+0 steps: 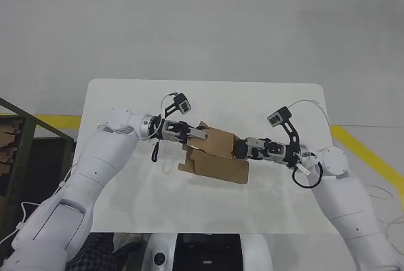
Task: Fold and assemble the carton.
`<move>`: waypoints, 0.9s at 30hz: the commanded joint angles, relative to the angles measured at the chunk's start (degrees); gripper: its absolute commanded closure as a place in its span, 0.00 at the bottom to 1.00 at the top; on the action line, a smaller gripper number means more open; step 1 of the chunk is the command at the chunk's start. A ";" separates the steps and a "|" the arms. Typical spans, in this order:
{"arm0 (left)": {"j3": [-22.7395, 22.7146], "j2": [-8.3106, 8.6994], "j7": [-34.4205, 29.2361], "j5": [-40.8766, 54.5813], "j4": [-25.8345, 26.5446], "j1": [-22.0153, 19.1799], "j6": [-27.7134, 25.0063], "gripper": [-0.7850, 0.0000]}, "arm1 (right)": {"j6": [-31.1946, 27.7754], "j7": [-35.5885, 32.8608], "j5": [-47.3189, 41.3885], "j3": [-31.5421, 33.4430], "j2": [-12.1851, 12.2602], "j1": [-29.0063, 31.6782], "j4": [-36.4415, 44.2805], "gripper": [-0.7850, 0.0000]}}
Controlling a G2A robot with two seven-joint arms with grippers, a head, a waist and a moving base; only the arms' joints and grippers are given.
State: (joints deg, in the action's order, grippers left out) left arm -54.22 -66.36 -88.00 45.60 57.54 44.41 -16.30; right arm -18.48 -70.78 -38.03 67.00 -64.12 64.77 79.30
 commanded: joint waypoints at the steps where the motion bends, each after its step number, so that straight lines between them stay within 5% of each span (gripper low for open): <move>1: -0.01 0.03 0.00 0.28 -0.04 0.00 0.00 1.00 | 0.40 0.09 -0.45 -0.51 -0.16 -0.45 -0.59 0.27; 16: 0.00 -0.11 0.00 -0.39 -0.15 -0.10 0.00 1.00 | 2.68 -0.52 -3.02 -4.69 -1.54 -3.78 -3.96 0.37; 27: 0.20 -0.28 0.02 -1.13 -0.45 -0.59 -0.02 1.00 | 2.66 -0.51 -2.48 -4.79 -1.79 -4.54 -5.12 0.63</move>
State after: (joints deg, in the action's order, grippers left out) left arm -54.04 -66.63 -88.00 44.56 57.05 43.81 -16.30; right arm -15.81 -71.28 -40.57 62.16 -65.92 60.18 74.16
